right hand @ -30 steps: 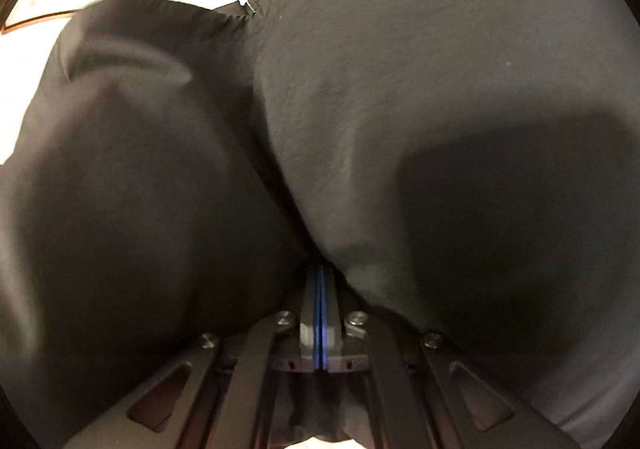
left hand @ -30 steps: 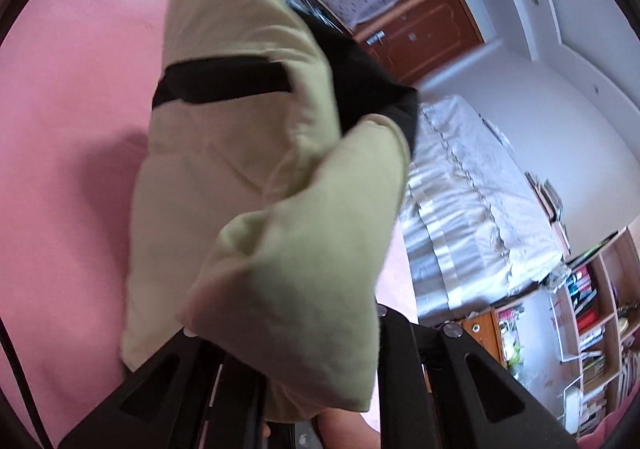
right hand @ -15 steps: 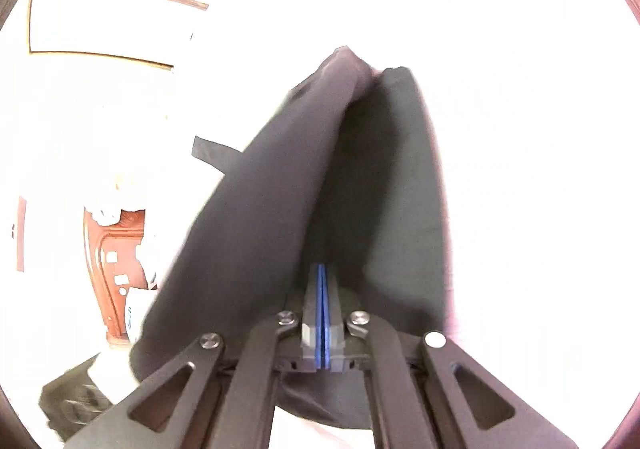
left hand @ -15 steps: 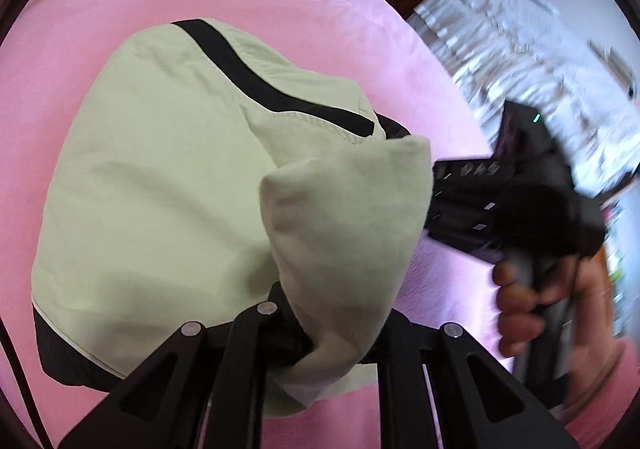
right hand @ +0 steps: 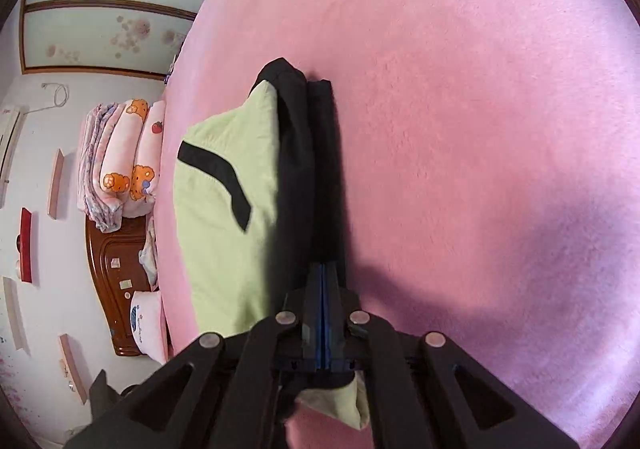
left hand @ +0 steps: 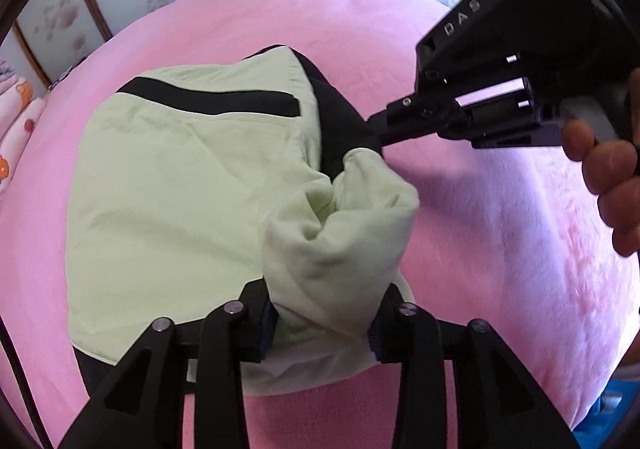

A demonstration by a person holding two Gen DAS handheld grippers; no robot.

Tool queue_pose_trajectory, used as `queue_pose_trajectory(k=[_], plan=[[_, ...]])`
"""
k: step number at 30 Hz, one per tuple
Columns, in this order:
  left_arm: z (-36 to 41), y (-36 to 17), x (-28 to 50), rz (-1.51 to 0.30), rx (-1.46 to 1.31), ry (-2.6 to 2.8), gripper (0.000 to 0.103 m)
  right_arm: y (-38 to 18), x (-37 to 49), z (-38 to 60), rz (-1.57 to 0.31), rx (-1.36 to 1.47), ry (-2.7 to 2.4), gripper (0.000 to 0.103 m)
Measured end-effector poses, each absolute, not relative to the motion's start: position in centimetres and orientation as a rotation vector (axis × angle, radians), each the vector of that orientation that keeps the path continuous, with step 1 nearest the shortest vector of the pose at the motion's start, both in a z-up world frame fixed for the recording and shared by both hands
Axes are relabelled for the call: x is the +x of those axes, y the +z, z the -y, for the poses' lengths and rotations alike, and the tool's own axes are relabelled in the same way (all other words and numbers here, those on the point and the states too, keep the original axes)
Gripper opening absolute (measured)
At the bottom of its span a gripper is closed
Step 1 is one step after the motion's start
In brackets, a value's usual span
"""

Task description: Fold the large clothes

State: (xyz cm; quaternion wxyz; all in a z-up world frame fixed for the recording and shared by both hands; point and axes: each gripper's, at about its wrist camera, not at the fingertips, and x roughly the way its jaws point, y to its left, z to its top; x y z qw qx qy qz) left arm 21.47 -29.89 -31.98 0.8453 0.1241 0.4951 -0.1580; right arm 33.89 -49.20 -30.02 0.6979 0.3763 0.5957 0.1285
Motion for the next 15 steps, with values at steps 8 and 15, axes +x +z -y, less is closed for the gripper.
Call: queue_pose_trajectory(k=[8, 15], plan=[[29.2, -27.8, 18.6, -1.124, 0.171, -0.43, 0.05, -27.6, 32.8, 46.7, -1.369, 0.861, 0.306, 0.003], [24.5, -25.3, 18.8, -1.167, 0.104, -0.362, 0.075, -25.5, 30.4, 45.4, -1.405, 0.867, 0.295, 0.049]])
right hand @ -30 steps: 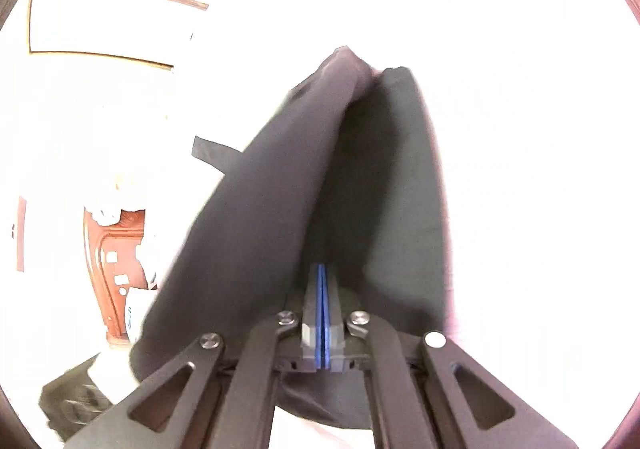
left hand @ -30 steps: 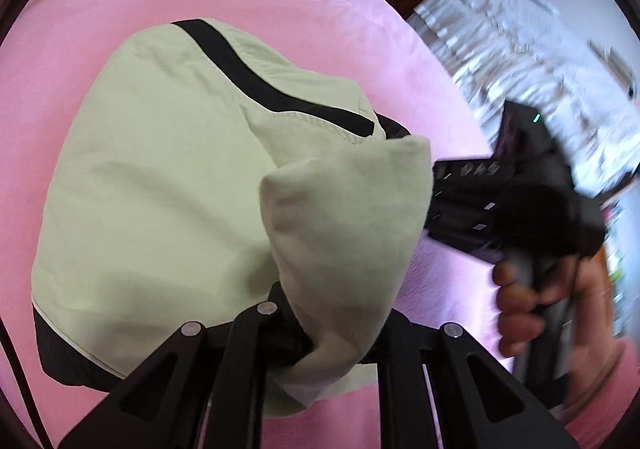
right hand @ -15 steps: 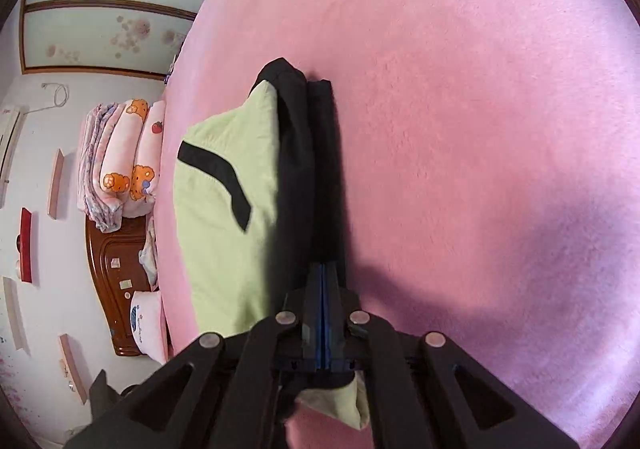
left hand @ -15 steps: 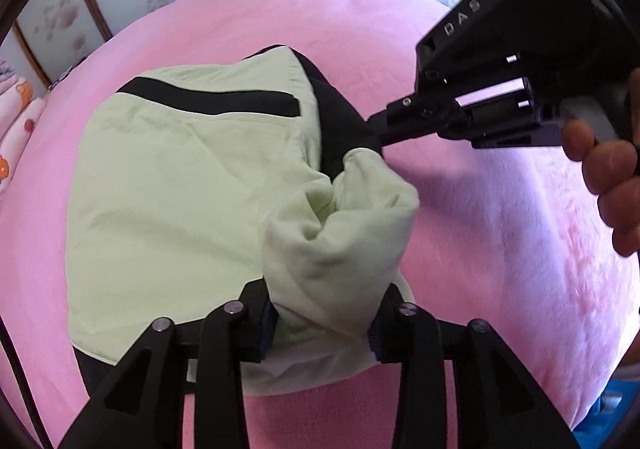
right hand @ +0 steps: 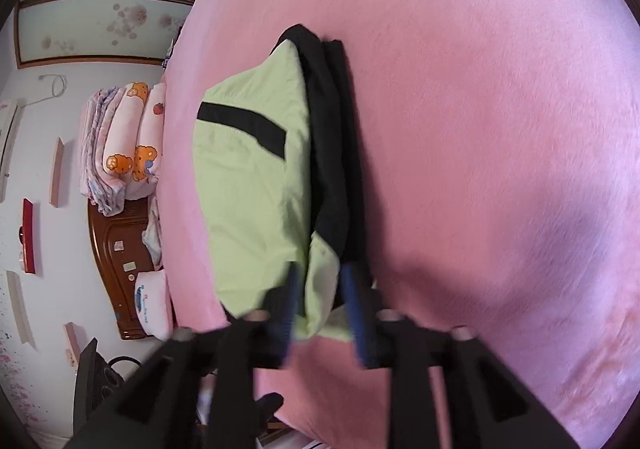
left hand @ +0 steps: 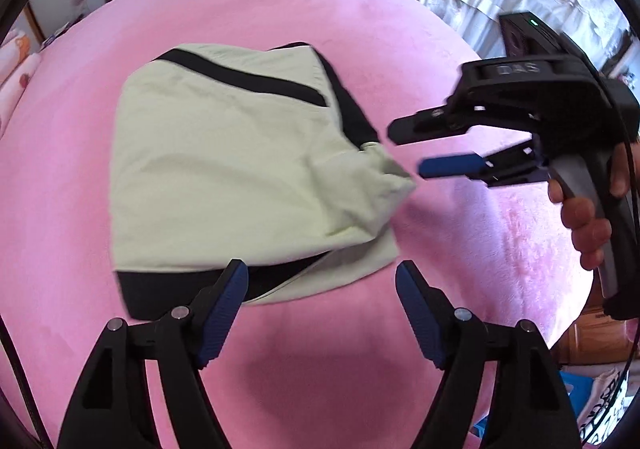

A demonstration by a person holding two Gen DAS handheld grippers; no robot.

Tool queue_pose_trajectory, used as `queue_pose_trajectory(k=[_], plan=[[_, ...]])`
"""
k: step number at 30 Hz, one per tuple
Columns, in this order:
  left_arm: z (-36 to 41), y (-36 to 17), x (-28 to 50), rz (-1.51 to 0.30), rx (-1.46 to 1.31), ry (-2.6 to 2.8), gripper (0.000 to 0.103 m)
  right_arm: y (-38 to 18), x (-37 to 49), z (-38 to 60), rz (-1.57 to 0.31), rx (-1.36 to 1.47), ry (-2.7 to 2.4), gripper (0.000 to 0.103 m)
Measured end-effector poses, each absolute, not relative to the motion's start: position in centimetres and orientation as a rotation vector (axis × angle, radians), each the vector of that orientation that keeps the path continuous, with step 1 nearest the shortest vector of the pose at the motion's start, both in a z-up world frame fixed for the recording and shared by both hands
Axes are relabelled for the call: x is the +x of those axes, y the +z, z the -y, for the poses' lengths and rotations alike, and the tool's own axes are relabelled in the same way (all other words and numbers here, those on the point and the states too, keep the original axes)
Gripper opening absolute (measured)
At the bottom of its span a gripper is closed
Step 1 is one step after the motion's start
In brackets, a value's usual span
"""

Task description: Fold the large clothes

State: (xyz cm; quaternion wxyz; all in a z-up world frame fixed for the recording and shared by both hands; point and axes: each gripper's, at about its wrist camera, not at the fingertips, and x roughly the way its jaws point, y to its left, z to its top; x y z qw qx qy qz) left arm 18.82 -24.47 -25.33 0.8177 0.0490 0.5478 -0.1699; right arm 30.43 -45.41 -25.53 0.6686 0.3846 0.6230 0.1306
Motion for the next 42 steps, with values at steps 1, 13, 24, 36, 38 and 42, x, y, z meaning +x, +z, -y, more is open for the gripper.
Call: queue_pose_trajectory(k=[1, 13, 24, 36, 38, 42], plan=[[23.5, -25.2, 19.5, -1.182, 0.087, -0.339, 0.076, -25.4, 30.1, 45.3, -1.408, 0.873, 0.292, 0.061], [10.7, -31.1, 23.0, -1.386, -0.341, -0.198, 0.081, -25.0, 29.5, 40.1, -1.475, 0.717, 0.182, 0.061], [6.6, -38.0, 25.5, -1.439, -0.701, -0.206, 0.081, -27.2, 29.5, 40.3, -1.501, 0.718, 0.118, 0.023], [6.2, -39.4, 26.2, -1.456, -0.675, -0.21, 0.055, -27.3, 25.4, 41.4, -1.459, 0.834, 0.096, 0.01], [6.2, -39.0, 26.4, -1.47, -0.657, -0.209, 0.047, -27.6, 24.3, 41.4, -1.467, 0.848, 0.088, 0.01], [6.7, -39.1, 26.9, -1.51, -0.595, -0.217, 0.045, -29.0, 22.5, 41.7, -1.473, 0.862, 0.062, 0.01]])
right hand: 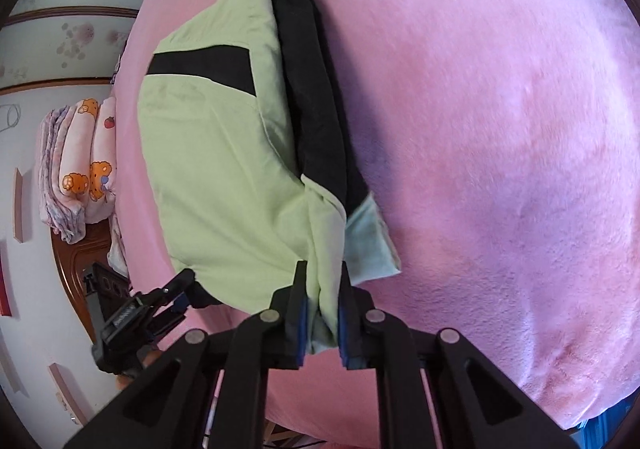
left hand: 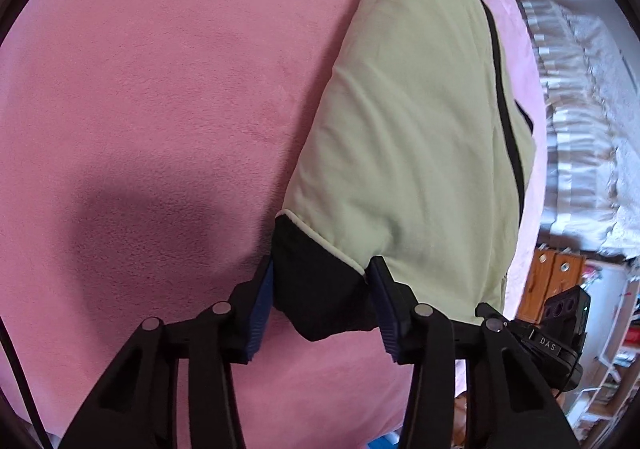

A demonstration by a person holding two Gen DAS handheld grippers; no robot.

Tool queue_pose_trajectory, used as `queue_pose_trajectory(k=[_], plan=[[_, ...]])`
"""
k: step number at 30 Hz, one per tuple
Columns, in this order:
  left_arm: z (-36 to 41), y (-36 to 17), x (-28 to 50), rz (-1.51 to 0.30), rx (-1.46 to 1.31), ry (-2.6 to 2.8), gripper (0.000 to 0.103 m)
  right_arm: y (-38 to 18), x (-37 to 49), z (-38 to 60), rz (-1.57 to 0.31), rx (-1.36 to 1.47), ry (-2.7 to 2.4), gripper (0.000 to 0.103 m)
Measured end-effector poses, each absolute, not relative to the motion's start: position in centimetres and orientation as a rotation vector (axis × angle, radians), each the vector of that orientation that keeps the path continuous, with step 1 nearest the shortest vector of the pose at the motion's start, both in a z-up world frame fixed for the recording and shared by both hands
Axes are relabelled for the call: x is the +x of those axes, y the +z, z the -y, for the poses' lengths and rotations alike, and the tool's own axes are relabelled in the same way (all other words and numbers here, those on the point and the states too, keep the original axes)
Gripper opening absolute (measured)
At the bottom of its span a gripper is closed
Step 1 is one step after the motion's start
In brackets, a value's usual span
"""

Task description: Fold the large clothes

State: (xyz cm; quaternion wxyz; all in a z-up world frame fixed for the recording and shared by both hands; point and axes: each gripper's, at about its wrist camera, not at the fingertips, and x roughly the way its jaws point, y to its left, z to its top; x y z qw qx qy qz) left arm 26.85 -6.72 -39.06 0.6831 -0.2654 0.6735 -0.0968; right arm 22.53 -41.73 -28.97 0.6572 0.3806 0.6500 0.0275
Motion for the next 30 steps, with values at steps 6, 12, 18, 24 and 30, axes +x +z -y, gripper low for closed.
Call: queue_pose_trajectory(k=[6, 12, 18, 24, 30], plan=[[7.0, -40.6, 27.6, -1.547, -0.55, -0.249, 0.045, -31.4, 22.9, 41.0, -1.484, 0.746, 0.021, 0.01], [6.8, -39.5, 27.6, -1.538, -0.511, -0.275, 0.046, -31.5, 22.7, 42.1, -1.473, 0.752, 0.043, 0.011], [8.0, -32.9, 27.8, -1.441, -0.343, -0.297, 0.047, -25.6, 22.7, 44.4, -1.421, 0.524, 0.053, 0.016], [9.4, -28.3, 32.0, -1.256, -0.293, -0.348, 0.069, -21.0, 26.5, 46.0, -1.189, 0.414, 0.118, 0.036], [10.2, -29.4, 38.3, -1.182, -0.275, -0.342, 0.07, -23.1, 33.8, 46.2, -1.061, 0.392, 0.147, 0.047]])
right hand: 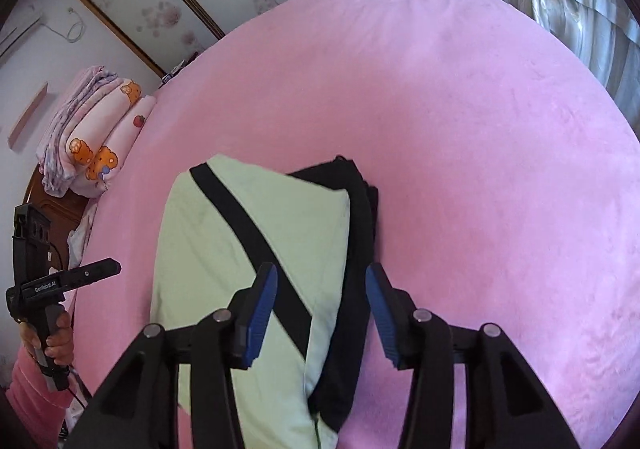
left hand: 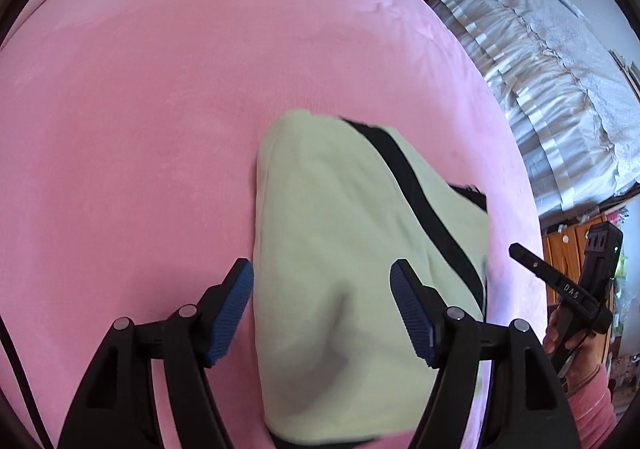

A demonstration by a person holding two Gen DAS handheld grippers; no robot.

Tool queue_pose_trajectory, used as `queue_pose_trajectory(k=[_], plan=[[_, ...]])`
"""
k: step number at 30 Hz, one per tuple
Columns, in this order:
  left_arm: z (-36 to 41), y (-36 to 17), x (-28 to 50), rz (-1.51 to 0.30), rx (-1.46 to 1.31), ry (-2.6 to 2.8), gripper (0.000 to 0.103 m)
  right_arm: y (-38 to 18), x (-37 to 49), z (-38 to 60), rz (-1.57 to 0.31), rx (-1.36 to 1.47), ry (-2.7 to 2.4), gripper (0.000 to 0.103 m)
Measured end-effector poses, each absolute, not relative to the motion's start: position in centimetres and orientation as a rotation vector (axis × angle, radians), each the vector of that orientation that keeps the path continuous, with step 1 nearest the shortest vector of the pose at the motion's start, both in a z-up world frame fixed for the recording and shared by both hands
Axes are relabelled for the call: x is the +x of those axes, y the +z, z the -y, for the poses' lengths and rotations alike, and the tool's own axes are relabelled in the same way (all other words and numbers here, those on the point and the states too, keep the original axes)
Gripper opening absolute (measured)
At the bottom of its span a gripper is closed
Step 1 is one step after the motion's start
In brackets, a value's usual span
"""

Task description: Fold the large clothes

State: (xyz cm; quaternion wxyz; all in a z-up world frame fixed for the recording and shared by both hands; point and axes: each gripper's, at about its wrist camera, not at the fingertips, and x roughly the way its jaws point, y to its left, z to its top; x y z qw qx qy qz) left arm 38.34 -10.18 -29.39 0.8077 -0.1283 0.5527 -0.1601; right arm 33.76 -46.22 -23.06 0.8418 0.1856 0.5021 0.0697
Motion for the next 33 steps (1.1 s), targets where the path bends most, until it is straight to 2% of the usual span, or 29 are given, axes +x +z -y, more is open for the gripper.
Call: queue_pose_trajectory(k=[6, 11, 12, 13, 16, 18, 26, 30, 33], plan=[[9.4, -32.8, 43.1, -1.176, -0.328, -0.322, 0.069, -27.2, 39.0, 44.9, -1.061, 0.404, 0.114, 0.048], [9.8, -35.6, 45.3, -1.245, -0.398, -0.267, 0.068, -29.1, 40.3, 45.1, -1.108, 0.421, 0.083, 0.047], [9.8, -35.7, 45.4, -1.238, -0.403, -0.261, 0.065, -29.2, 40.4, 45.2, -1.107, 0.422, 0.082, 0.04], [9.8, -35.7, 45.5, -1.232, -0.399, -0.258, 0.058, -29.3, 40.5, 45.4, -1.106, 0.414, 0.079, 0.029], [9.7, -35.4, 45.6, -1.206, -0.374, -0.241, 0.047, -29.3, 40.7, 46.1, -1.093, 0.43, 0.101, 0.018], [9.7, -35.3, 45.6, -1.201, -0.361, -0.231, 0.044, -29.5, 40.7, 46.3, -1.092, 0.426, 0.114, 0.015], [8.7, -36.8, 45.7, -1.168, -0.375, -0.125, 0.043, -30.9, 40.7, 45.0, -1.051, 0.407, -0.001, 0.013], [9.9, -36.4, 45.4, -1.129, -0.278, -0.052, 0.042, -30.8, 40.4, 43.5, -1.015, 0.308, -0.056, 0.013], [11.0, -35.5, 45.3, -1.104, -0.177, -0.01, 0.036, -30.4, 40.3, 42.2, -1.006, 0.222, -0.092, 0.013]])
